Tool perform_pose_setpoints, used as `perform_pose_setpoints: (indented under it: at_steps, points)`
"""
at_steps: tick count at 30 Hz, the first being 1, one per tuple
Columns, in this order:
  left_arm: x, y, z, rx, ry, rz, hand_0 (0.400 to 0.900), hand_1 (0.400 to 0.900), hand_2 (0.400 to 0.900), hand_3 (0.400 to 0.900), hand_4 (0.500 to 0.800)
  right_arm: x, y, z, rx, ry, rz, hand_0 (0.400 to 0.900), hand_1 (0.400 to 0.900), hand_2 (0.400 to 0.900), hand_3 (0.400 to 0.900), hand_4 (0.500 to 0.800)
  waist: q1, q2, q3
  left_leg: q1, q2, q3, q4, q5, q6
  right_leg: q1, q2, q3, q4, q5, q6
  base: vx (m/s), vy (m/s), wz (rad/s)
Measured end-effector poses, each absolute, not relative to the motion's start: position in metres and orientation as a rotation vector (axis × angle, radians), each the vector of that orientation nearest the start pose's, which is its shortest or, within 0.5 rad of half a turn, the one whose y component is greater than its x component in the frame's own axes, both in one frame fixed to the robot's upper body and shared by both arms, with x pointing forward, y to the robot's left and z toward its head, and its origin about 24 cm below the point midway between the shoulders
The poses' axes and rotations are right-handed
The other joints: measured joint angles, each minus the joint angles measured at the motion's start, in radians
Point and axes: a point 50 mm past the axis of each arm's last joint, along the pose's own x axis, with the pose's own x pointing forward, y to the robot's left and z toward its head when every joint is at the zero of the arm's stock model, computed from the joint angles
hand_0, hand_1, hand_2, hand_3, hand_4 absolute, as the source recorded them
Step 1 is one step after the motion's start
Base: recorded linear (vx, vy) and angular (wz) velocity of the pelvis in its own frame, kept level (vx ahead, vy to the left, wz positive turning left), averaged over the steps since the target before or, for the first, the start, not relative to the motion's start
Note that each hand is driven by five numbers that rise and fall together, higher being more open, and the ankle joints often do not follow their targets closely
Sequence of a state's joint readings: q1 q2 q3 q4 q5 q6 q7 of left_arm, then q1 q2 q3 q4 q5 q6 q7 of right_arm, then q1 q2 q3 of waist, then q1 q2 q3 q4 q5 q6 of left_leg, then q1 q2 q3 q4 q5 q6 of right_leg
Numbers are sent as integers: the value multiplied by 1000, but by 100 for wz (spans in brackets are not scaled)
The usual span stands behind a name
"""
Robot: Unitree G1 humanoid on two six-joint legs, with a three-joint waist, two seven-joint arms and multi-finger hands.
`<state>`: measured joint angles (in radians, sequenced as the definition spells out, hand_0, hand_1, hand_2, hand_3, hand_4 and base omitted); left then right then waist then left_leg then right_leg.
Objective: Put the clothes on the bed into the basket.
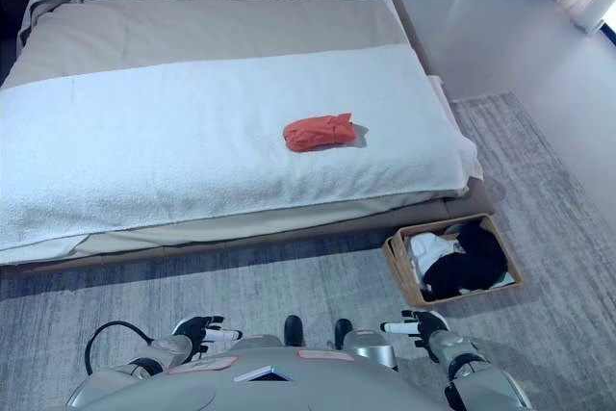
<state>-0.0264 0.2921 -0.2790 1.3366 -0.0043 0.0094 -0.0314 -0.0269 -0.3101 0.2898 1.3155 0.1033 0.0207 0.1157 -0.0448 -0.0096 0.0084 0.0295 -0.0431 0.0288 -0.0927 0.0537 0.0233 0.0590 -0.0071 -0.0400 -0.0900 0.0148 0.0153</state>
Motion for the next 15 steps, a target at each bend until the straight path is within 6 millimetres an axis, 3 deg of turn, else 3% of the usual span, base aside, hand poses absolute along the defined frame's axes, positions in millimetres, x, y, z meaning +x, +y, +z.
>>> perform_pose_setpoints:
  at_steps: [15]
  points:
    - [73,250,-163,415,1347,-63,900,900,900,900,800,75,-251,-161,-293,1349,68,900,900,900,900,800,0,0,0,0,0,0,0,0,0,1,0,-1,0,0,0,0,0,0]
